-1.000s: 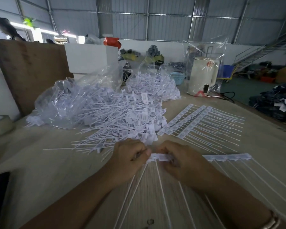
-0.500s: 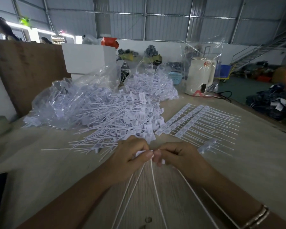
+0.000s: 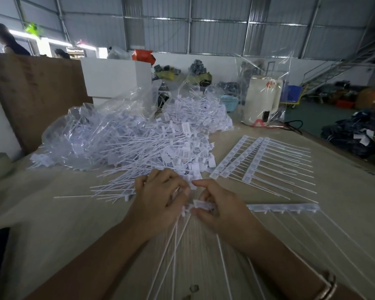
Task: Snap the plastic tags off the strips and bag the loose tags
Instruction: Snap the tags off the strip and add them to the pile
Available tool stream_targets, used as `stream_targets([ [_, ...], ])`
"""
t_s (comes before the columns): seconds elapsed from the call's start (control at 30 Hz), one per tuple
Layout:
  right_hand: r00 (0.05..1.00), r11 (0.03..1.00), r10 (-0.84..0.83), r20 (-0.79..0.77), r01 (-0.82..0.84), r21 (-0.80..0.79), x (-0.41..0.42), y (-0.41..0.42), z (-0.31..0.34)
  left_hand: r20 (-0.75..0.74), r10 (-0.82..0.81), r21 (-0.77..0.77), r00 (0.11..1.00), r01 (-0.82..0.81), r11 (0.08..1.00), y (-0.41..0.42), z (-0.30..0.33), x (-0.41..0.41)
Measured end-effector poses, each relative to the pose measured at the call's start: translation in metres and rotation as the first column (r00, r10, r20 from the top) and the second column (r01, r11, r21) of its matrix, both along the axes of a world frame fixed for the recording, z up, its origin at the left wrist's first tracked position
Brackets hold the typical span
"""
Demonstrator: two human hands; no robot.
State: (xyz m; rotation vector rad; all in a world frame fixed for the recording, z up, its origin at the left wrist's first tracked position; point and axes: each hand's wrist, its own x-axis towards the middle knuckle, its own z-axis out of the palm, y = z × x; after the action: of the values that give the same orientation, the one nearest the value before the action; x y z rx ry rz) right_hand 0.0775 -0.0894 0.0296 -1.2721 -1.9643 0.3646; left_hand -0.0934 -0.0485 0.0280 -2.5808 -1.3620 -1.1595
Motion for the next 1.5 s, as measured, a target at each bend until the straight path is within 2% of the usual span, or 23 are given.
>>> stream_targets([
  [0.13, 0.997, 0.994, 0.074, -0.032, -0.072, 0.084, -0.008, -0.007, 0.001, 0.113, -0.096, -0.182, 0.989, 0.115, 0.976, -0.008, -0.001, 0.015],
  [0.27, 0.998, 0.997, 0.047, -0.038, -0.045, 0.059, -0.011, -0.012, 0.004, 0.214, -0.074, -0.282, 0.974, 0.134, 0.95, -0.003, 0.002, 0.013],
  [0.33, 0.998, 0.998, 0.027, -0.048, -0.024, 0.06, -0.014, -0.016, 0.007, 0.35, -0.083, -0.329, 0.933, 0.206, 0.922, -0.001, 0.004, 0.009],
  [0.37, 0.995, 0.997, 0.04, -0.091, -0.033, 0.075, -0.015, -0.019, 0.01, 0.363, -0.064, -0.323, 0.93, 0.19, 0.927, 0.001, 0.004, 0.007],
  [0.43, 0.968, 0.991, 0.094, -0.234, -0.07, 0.111, -0.015, -0.025, 0.021, 0.281, -0.013, -0.265, 0.96, 0.09, 0.96, 0.004, 0.002, 0.002],
  [0.53, 0.852, 0.965, 0.245, -0.463, -0.17, 0.198, -0.01, -0.035, 0.041, 0.157, 0.001, -0.2, 0.988, 0.031, 0.979, 0.008, 0.0, -0.004],
  [0.6, 0.814, 0.952, 0.292, -0.502, -0.197, 0.235, -0.004, -0.035, 0.05, 0.082, 0.006, -0.144, 0.997, 0.006, 0.99, 0.008, 0.0, -0.005],
  [0.7, 0.895, 0.987, 0.154, -0.418, -0.119, 0.108, 0.002, -0.025, 0.05, -0.005, -0.001, -0.057, 1.0, 0.001, 0.998, 0.01, -0.002, -0.006],
  [0.73, 0.944, 0.996, 0.087, -0.318, -0.071, 0.061, 0.002, -0.019, 0.045, -0.01, -0.019, -0.047, 1.0, 0.018, 0.999, 0.01, -0.002, -0.005],
  [0.8, 0.998, 0.999, -0.024, 0.053, 0.022, 0.026, 0.001, -0.009, 0.028, 0.006, -0.063, -0.049, 0.998, 0.064, 0.997, 0.011, -0.002, -0.006],
  [0.87, 0.919, 0.997, -0.07, 0.389, 0.071, 0.01, 0.001, 0.002, 0.007, 0.042, -0.11, -0.063, 0.993, 0.112, 0.992, 0.012, -0.004, -0.006],
  [0.93, 0.86, 0.995, -0.091, 0.502, 0.097, 0.014, 0.001, 0.008, -0.003, 0.065, -0.129, -0.064, 0.99, 0.133, 0.989, 0.011, -0.005, -0.007],
  [1.07, 0.861, 0.971, -0.177, 0.477, 0.076, 0.225, 0.001, 0.011, 0.0, 0.018, -0.081, -0.076, 0.997, 0.082, 0.994, 0.006, -0.005, -0.003],
  [1.17, 0.845, 0.956, -0.196, 0.497, 0.053, 0.288, -0.001, 0.005, 0.006, -0.024, -0.09, -0.075, 0.996, 0.088, 0.993, 0.004, -0.004, -0.002],
  [1.23, 0.851, 0.971, -0.153, 0.502, 0.036, 0.235, -0.001, 0.004, 0.006, 0.006, -0.135, -0.085, 0.991, 0.135, 0.987, 0.002, -0.001, -0.003],
  [1.33, 0.902, 0.99, -0.067, 0.426, 0.007, 0.141, 0.007, 0.007, 0.003, 0.076, -0.233, -0.127, 0.97, 0.241, 0.962, 0.002, 0.004, -0.005],
  [1.5, 0.97, 0.996, 0.081, 0.229, -0.086, 0.015, 0.011, 0.006, 0.005, 0.139, -0.332, -0.102, 0.933, 0.347, 0.932, 0.002, 0.009, -0.004],
])
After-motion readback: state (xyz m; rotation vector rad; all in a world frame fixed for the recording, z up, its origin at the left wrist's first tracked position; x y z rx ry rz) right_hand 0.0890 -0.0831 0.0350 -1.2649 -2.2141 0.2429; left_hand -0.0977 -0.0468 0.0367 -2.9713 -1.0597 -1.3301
